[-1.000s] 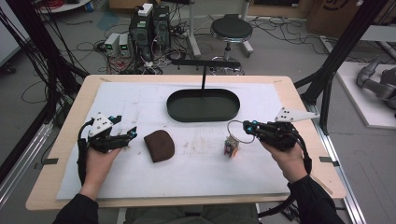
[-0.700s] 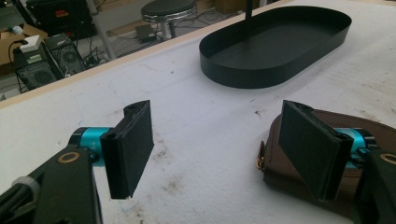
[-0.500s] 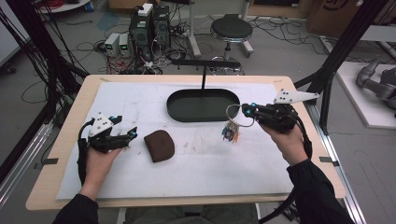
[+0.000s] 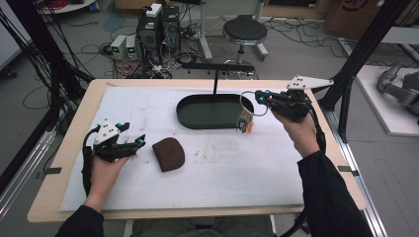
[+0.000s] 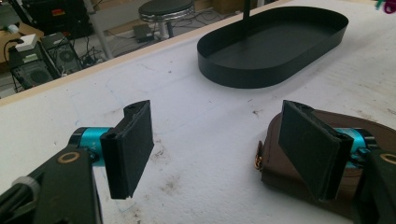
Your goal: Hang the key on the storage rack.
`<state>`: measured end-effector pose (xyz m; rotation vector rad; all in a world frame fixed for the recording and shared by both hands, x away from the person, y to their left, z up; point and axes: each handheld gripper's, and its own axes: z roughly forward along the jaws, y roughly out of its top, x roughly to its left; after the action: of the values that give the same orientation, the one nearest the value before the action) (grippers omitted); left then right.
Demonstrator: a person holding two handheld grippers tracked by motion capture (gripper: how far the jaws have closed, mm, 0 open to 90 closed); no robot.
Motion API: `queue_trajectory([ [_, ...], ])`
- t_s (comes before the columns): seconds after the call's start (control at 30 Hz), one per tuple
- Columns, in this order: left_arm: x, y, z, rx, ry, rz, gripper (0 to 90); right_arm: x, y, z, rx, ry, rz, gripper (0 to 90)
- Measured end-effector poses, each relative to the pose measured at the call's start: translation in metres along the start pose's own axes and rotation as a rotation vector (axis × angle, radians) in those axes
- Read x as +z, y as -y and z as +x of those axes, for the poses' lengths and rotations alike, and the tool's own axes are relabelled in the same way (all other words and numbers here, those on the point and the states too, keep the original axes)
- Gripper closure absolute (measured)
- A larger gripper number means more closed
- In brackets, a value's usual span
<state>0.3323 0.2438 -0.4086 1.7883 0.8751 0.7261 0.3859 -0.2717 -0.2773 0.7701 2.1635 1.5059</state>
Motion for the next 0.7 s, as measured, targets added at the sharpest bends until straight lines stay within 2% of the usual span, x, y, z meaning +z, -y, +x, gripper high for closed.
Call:
queue_trajectory([
  [0.4,0.000,0.000,0.001,-0.004,0.005,0.001,26.8,0.027,-0.017,-0.019,-0.026,0.039,0.018,88.4],
  [0.7,0.000,0.001,0.002,-0.007,0.009,0.002,26.8,0.051,-0.019,-0.035,-0.007,0.085,0.033,88.3],
])
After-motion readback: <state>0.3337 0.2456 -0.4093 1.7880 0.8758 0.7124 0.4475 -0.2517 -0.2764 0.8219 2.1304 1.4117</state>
